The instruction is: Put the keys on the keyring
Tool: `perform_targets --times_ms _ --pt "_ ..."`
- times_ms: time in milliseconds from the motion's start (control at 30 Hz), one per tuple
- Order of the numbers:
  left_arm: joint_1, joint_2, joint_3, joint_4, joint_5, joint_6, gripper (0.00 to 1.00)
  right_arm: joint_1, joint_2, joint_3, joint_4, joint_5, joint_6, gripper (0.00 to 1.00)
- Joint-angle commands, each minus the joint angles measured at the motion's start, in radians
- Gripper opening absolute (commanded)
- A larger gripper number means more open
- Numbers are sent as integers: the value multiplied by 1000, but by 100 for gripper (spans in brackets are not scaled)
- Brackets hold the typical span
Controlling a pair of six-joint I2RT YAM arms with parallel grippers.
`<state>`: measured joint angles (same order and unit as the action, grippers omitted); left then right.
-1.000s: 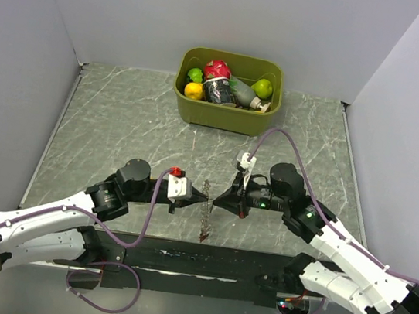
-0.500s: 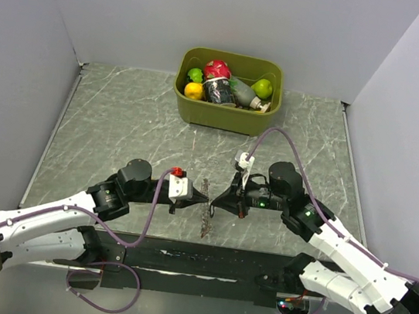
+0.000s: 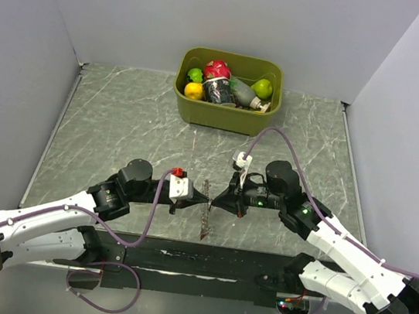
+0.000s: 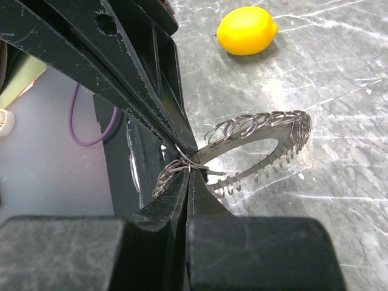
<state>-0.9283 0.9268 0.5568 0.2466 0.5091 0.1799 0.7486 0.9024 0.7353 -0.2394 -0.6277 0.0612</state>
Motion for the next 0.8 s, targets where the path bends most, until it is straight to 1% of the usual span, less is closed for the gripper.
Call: perform_targets --times_ms 0,533,567,633,667,733,767 --pt "-12 -26 38 74 40 1 1 5 -5 21 58 33 -11 0" --pt "-10 -80 -12 183 92 -28 1 3 0 15 45 39 -23 0" --pt "-12 -83 -14 189 95 -31 1 5 -10 15 37 45 -23 1" --pt "-10 -85 -18 195 97 -33 1 3 -39 16 32 78 -23 10" --pt "-10 -88 -24 204 94 -39 1 3 -51 13 29 97 -23 25" --pt "-12 -89 -28 207 94 -40 1 3 -94 4 32 117 -30 41" --pt "-12 -89 -26 203 92 -42 1 3 -109 3 32 132 -34 58"
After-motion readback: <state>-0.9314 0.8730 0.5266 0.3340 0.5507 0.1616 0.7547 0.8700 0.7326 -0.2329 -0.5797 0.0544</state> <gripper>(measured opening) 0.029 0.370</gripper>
